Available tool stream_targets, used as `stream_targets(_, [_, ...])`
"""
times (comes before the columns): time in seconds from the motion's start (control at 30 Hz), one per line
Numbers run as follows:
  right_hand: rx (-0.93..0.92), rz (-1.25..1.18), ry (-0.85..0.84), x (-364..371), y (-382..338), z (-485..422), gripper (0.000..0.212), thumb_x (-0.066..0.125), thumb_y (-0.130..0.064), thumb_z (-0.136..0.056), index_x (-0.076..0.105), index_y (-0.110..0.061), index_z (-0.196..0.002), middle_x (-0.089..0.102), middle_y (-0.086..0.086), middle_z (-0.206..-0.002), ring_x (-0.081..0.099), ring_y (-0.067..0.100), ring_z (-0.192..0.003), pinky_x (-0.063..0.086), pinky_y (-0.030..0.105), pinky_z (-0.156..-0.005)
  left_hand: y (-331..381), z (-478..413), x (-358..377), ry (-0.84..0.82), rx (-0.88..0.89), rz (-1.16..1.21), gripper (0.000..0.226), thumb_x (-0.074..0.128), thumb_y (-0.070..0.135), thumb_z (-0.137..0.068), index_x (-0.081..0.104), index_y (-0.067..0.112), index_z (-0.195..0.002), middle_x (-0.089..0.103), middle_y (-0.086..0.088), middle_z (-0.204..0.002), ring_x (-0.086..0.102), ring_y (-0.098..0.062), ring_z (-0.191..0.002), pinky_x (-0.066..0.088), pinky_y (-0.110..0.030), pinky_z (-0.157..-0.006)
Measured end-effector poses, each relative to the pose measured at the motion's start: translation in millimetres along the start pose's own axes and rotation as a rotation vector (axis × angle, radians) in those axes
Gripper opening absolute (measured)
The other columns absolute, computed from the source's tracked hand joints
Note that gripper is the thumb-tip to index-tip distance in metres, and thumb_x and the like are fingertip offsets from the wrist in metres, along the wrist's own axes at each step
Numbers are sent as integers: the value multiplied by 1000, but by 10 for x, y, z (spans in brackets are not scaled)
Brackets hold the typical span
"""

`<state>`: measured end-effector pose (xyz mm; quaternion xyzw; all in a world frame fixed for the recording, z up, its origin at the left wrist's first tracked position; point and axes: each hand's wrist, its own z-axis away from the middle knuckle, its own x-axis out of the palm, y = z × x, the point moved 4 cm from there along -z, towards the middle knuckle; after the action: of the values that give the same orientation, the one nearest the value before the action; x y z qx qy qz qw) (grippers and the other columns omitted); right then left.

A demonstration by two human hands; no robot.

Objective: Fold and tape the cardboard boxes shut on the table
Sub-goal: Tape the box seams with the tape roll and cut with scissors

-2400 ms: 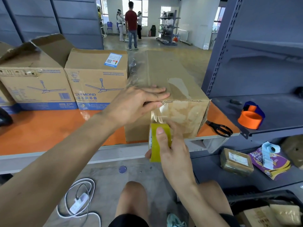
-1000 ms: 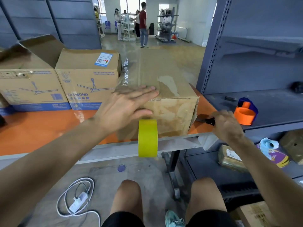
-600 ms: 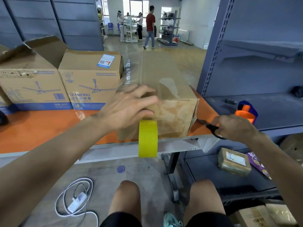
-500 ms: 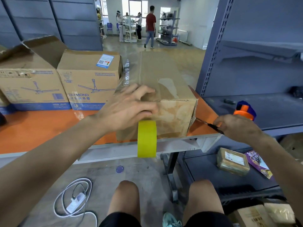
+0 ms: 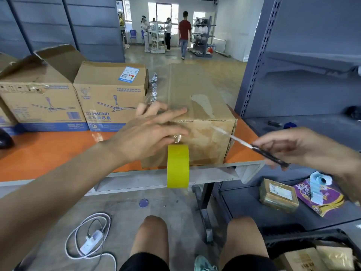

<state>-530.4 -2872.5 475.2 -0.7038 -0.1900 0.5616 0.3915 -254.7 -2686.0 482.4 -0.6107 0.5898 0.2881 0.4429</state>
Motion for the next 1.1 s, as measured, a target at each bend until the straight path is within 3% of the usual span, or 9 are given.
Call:
stream_targets(0.07, [9, 117, -67, 88, -102, -197, 46, 66, -3, -93, 74, -45, -112, 74, -5, -91, 67, 2, -68, 48, 10, -57, 1, -22, -20, 8, -3, 26, 30, 70, 29, -94, 71, 38, -123, 45, 5, -155, 44, -30, -127, 27, -37, -92])
stream_targets(0.17, [82, 217, -143, 155, -149, -490, 46, 68, -8, -93, 73, -52, -104, 73, -10, -91, 67, 3, -71, 51, 19, -63, 8, -57, -20, 27, -46, 36, 31, 78, 26, -88, 72, 38, -116, 51, 2, -145, 44, -29, -125, 24, -35, -89])
stream_targets(0.37, [110, 203, -144, 72, -203, -723, 44, 77, -9, -86, 76, -51, -100, 68, 0, -84, 62, 3, -69, 48, 12, -65, 33, -34, 0, 139, -214, 108, 30, 82, 24, -83, 76, 39, -109, 42, 5, -95, 38, -16, -92, 28, -32, -77])
stream_targets(0.47, [117, 210, -165, 41, -211, -734, 43, 78, -12, -86, 75, -53, -99, 67, 2, -88, 63, 1, -69, 47, 10, -65, 102, 31, 31, 140, -341, 132, 27, 75, 29, -90, 74, 45, -112, 71, 8, -98, 64, -27, -95, 51, -37, -79])
stream_targets(0.57, [116, 215, -152, 45, -205, -734, 43, 78, -12, -85, 75, -54, -98, 67, 1, -89, 64, 1, -69, 47, 10, -65, 159, 158, 90, 192, -489, 170, 24, 66, 39, -95, 69, 54, -115, 74, 21, -107, 71, -22, -95, 57, -35, -75])
stream_targets(0.77, [112, 206, -148, 84, -262, -725, 41, 76, -12, -86, 75, -51, -98, 72, -4, -85, 67, 2, -67, 48, 11, -63, 221, 353, 389, 116, -809, 1066, 25, 58, 36, -103, 70, 56, -111, 74, 13, -106, 69, -25, -99, 61, -46, -85])
stream_targets(0.9, [112, 201, -130, 88, -299, -737, 35, 77, -11, -85, 78, -44, -97, 74, -2, -86, 70, 6, -67, 50, 11, -65, 321, 375, 446, 260, -921, 1265, 16, 68, 22, -97, 69, 35, -106, 69, 2, -112, 64, -21, -108, 57, -30, -81])
stream_targets(1.0, [108, 205, -124, 99, -314, -744, 35, 77, -11, -85, 78, -44, -96, 73, -1, -86, 70, 6, -67, 49, 11, -64, 368, 398, 497, 307, -1111, 1448, 18, 72, 17, -93, 57, 18, -103, 66, -8, -111, 62, -28, -96, 54, -46, -81])
stream_targets(1.1, [105, 208, -133, 108, -319, -742, 37, 78, -12, -84, 77, -47, -96, 74, -2, -88, 70, 7, -67, 50, 12, -64, 336, 369, 512, 243, -1190, 1491, 13, 72, 20, -93, 65, 18, -104, 68, -9, -107, 63, -27, -95, 56, -51, -85])
